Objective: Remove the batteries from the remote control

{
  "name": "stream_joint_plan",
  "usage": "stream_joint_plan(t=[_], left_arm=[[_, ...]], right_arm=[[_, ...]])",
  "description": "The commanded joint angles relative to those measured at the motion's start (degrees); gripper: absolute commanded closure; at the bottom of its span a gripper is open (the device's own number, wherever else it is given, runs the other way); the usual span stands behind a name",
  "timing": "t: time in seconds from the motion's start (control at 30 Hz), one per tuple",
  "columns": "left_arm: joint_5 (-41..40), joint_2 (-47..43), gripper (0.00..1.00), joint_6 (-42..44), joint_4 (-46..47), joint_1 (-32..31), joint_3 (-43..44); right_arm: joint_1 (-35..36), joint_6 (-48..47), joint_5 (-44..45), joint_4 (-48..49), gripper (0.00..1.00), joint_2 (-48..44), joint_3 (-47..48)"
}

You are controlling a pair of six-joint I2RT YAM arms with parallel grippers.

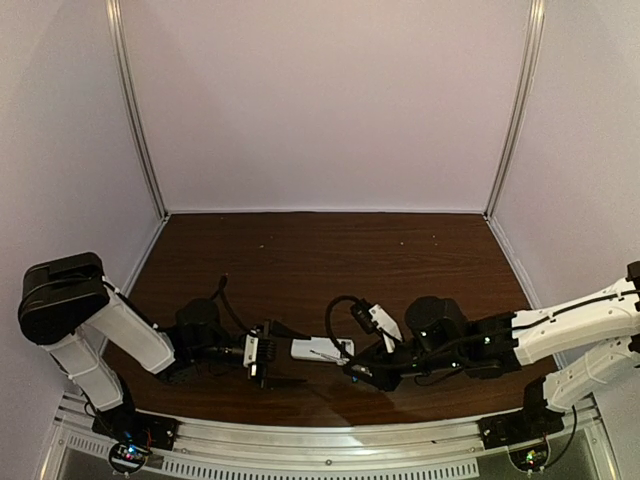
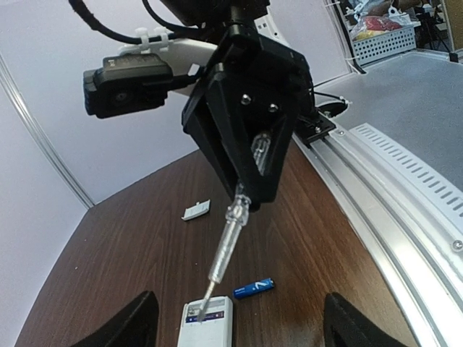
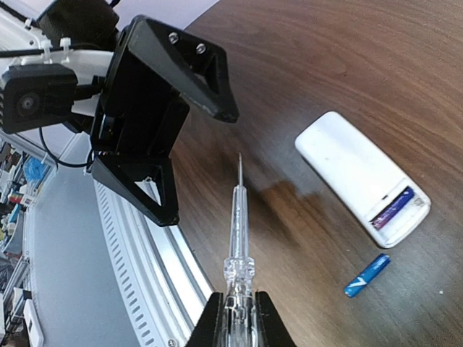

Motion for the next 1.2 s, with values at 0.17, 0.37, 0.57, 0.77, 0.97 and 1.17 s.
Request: stream_joint_plan(t=[0.17,0.37,0.57,0.77,0.97,1.17], left_arm=[[1.7,-0.3,0.43,0.2,-0.5,-1.4,0.0],[2.3,-0.3,0.72,1.0,-4.4,-2.1,1.8],[2.8,-0.4,0.77,0.5,-5.4,-3.0,2.7],[3.1,-0.6,0.79,0.9,-6.6,-3.5,2.9],[4.2,-1.1,1.0,0.1,-7.9,-3.5,3.5],[4.2,-1.1,1.0,-3.7,-8.9,-3.5,5.1]], right_arm=[[5.0,0.2,-1.1,2.6,1.0,6.4,6.9],[5.4,-0.2,0.0,1.1,1.0,6.9,7.7],[5.4,-0.2,0.9,0.7,1.0,7.8,8.2],[5.5,0.0,2.0,0.1,1.0,8.6,9.3],[5.6,0.0,3.4,-0.1,1.0,8.5,9.4],[5.9,-0.7,9.5,3.4,0.57,5.8,7.0]])
